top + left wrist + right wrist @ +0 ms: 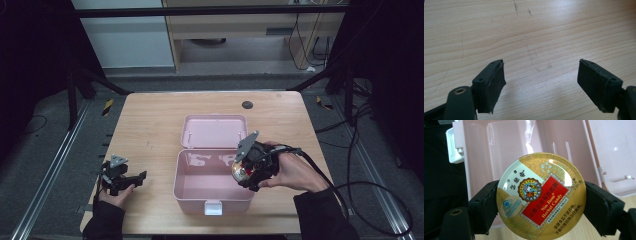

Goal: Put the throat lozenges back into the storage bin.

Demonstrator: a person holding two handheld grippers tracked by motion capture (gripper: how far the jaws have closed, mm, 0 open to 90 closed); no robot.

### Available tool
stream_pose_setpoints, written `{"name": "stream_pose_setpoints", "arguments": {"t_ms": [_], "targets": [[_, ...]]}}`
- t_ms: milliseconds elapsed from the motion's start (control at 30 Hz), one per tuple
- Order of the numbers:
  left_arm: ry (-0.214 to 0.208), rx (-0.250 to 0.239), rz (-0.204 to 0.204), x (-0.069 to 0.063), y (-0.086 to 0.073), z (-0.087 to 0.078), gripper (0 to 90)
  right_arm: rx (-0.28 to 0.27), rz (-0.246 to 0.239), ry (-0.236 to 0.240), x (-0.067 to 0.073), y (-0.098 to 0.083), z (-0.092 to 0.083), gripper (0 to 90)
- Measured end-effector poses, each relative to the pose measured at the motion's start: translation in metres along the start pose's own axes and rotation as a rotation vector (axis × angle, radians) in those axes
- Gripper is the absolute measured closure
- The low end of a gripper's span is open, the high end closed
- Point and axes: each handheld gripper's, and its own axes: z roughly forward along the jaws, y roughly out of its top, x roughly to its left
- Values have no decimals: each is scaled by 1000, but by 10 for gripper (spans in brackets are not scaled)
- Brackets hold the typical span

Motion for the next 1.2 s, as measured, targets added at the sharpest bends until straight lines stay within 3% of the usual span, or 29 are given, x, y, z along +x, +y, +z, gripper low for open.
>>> {"name": "stream_pose_setpoints", "arguments": {"t_ms": [700, 833, 1200], "targets": [[-1, -1, 0, 1, 0, 0, 211, 50, -46, 8, 4, 5, 27, 206], [-1, 0, 0, 0, 0, 0, 211, 50, -48, 34, 6, 7, 31, 206], [-1, -1, -2, 1, 0, 0, 211, 77, -65, 42, 7, 7, 43, 206]]}}
